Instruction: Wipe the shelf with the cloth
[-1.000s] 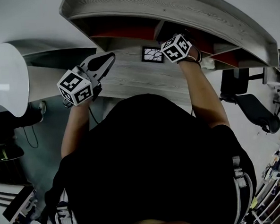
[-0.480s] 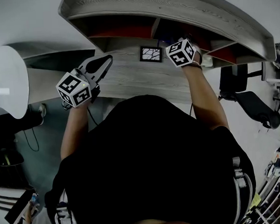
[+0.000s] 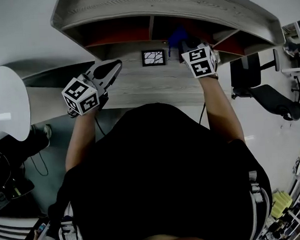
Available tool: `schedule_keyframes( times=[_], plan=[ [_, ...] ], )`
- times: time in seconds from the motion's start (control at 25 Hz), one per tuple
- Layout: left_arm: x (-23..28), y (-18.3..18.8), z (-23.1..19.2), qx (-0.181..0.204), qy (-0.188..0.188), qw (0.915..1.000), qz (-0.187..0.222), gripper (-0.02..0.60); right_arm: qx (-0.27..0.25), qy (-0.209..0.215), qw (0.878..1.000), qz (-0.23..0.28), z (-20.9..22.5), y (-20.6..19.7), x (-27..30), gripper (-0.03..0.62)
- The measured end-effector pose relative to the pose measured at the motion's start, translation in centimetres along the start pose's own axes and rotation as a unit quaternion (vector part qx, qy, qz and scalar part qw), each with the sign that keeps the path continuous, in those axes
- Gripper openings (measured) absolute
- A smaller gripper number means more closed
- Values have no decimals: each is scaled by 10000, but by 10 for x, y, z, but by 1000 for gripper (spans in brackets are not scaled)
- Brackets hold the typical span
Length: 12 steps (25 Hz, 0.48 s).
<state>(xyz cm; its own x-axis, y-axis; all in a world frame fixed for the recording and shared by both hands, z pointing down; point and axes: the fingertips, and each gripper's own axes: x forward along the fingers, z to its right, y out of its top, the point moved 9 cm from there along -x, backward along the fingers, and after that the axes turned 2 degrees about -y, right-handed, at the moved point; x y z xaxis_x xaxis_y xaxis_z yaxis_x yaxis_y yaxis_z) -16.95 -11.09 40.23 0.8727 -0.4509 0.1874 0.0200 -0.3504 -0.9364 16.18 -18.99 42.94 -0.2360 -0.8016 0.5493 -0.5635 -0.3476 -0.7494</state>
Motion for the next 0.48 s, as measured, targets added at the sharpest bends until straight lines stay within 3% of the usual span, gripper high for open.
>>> schedule_keyframes(
  times=[0.48],
  plan=[
    [34,6,15,187,-604,9980,-97,15,775,-495,9940,585,26,-2,-90,48]
  ],
)
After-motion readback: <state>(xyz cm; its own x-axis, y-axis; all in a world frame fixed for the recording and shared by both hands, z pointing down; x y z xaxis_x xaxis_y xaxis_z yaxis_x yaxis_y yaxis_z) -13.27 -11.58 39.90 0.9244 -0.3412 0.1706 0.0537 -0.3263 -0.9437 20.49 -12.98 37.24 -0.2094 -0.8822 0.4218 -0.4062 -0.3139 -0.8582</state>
